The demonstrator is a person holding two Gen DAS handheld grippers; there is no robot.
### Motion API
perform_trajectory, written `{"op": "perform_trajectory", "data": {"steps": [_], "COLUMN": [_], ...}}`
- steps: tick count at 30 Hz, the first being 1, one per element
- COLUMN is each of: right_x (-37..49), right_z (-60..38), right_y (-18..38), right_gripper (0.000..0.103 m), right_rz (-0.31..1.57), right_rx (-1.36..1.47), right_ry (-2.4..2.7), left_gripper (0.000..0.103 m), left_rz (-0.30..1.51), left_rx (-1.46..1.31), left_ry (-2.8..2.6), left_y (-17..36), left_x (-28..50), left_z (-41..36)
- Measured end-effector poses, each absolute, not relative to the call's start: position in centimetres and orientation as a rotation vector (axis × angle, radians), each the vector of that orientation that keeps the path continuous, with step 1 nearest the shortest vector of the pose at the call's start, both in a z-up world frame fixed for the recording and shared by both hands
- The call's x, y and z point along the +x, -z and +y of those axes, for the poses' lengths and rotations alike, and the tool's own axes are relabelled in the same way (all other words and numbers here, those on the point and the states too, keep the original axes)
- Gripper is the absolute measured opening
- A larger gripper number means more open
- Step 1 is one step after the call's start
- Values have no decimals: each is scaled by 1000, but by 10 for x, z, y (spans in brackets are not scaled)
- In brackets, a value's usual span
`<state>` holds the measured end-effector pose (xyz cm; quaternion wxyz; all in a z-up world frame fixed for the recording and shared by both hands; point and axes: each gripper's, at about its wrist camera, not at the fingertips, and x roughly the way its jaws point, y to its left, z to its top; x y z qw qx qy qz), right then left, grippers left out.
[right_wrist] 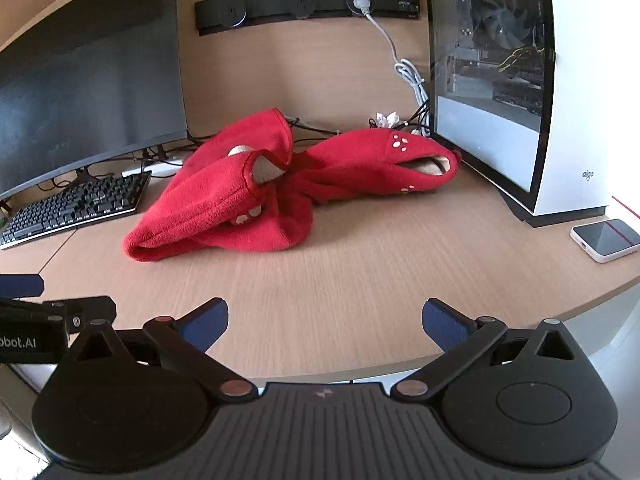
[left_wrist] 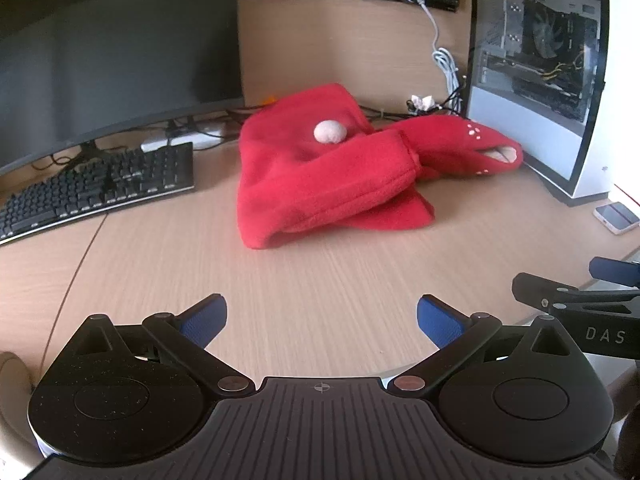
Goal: Fold clothes
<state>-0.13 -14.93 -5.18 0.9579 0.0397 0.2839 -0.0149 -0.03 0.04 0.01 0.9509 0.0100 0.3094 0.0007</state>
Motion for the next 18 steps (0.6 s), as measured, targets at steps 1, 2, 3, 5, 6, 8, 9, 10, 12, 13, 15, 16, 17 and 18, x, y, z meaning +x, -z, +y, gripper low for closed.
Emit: {"op": "perform_trajectory", "data": {"steps": [1, 2, 3, 5, 6, 8, 9, 10, 12, 13, 15, 16, 17, 18], "right_x": [0, 1, 2, -3, -5, -3, -1, 0, 2, 2, 2, 3, 2, 2], "right_z": [-149, -149, -148, -143, -140, -144, -144, -144, -143, -142, -142, -142, -142, -143], "right_y": [51, 51, 50, 46, 44, 44, 45, 45, 45, 45, 45, 46, 46, 46], "right_gripper": [103, 103, 103, 103, 103, 103, 103, 103, 103, 103, 103, 103, 103, 103], "right_rz": [576, 576, 576, 552, 540, 540, 539, 539, 537, 536, 540, 544, 547, 548], "right_rx": [81, 82, 83, 93, 99, 108, 109, 106, 101, 101, 103, 105, 108, 109], "right_ry": [32, 34, 36, 37, 38, 22, 15, 11, 9, 11, 16, 19, 20, 21], "left_gripper": [103, 103, 103, 103, 103, 103, 103, 103, 103, 103, 103, 103, 103, 103], "left_rz": [629, 628, 628, 635, 640, 634, 633, 633, 631, 630, 634, 637, 640, 643], "left_rx": [23, 26, 29, 42, 49, 61, 53, 43, 29, 26, 24, 25, 25, 25], "left_ry": [-2, -2, -2, -7, -14, -22, -21, -19, -13, -10, -6, -4, -3, -1], "left_y": [0, -1, -1, -1, -2, -4, -4, -3, -8, -10, -10, -9, -9, -8], "left_x": [-1, -2, -2, -1, 1, 0, 2, 5, 6, 6, 7, 8, 8, 8], "left_z": [1, 2, 3, 3, 4, 4, 6, 10, 18, 21, 22, 22, 22, 23]}}
